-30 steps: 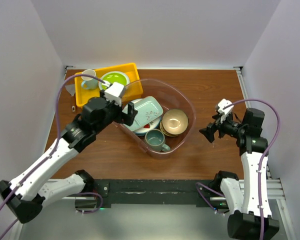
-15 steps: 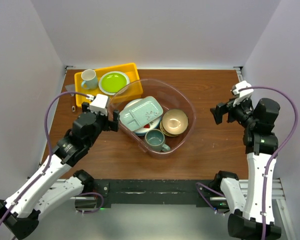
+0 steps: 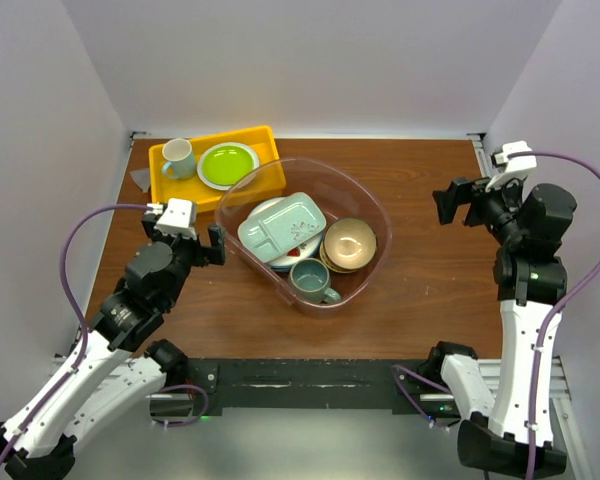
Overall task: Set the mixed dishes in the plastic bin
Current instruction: Reset both arms
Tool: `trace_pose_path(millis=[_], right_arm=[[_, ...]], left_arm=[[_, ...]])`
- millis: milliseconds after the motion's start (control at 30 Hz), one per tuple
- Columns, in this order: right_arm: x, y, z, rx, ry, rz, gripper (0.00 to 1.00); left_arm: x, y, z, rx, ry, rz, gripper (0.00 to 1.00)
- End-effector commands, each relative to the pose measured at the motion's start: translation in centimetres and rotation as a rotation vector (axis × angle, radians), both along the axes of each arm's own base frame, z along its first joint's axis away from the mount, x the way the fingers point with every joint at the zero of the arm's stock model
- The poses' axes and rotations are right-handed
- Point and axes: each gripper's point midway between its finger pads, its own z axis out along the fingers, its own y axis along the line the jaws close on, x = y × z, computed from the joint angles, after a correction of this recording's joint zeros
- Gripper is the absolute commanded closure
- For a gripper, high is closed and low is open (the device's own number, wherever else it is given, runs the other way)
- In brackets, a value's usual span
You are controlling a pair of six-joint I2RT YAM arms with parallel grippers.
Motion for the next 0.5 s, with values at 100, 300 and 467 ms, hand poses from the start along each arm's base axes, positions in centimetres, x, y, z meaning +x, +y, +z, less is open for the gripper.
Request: trace_pose_path(millis=[100, 300, 467], right_arm=[[-0.1, -1.8, 3.2, 0.022, -0.094, -0.13, 0.02], [-0.2, -2.1, 2.7, 0.097, -0.09, -0.182, 0.02], [-0.2, -2.3, 2.4, 0.123, -0.088, -0.206, 0.02]], left_arm=[[0.3, -0.1, 1.0, -0.043, -0.045, 0.007, 0.0], [0.3, 0.0, 0.9, -0.046, -0.044, 0.011, 0.0], [0.2, 0.0, 0.9, -0.049, -0.047, 0.012, 0.0]])
